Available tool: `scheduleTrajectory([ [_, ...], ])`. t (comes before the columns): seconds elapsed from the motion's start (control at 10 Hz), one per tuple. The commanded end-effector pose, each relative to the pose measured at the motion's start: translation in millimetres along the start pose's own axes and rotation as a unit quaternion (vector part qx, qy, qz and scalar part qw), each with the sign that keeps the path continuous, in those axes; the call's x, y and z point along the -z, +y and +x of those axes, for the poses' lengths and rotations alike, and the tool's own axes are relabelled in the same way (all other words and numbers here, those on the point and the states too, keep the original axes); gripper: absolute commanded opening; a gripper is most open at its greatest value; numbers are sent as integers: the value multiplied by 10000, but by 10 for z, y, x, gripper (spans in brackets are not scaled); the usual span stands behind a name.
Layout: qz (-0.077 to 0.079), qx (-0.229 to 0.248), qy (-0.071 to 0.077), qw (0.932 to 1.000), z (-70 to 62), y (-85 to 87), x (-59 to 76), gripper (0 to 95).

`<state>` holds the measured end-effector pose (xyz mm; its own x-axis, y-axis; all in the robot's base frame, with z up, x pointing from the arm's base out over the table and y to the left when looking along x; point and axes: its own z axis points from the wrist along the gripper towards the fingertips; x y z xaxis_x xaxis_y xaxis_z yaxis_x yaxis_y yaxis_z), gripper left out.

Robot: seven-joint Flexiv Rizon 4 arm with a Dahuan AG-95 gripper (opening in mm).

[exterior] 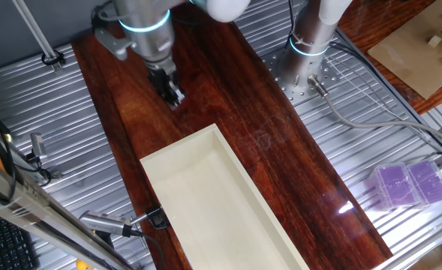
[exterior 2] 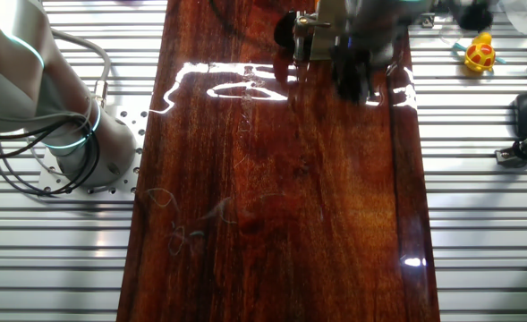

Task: Turn off the water tap

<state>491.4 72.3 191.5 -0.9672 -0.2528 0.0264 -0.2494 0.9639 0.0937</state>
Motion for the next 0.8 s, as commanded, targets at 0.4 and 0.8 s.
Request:
scheduleTrajectory([
  [0.4,60,-44,228,9997,-13,182,25,0],
  [0.8,32,-157,235,9996,-55,243,2,0],
])
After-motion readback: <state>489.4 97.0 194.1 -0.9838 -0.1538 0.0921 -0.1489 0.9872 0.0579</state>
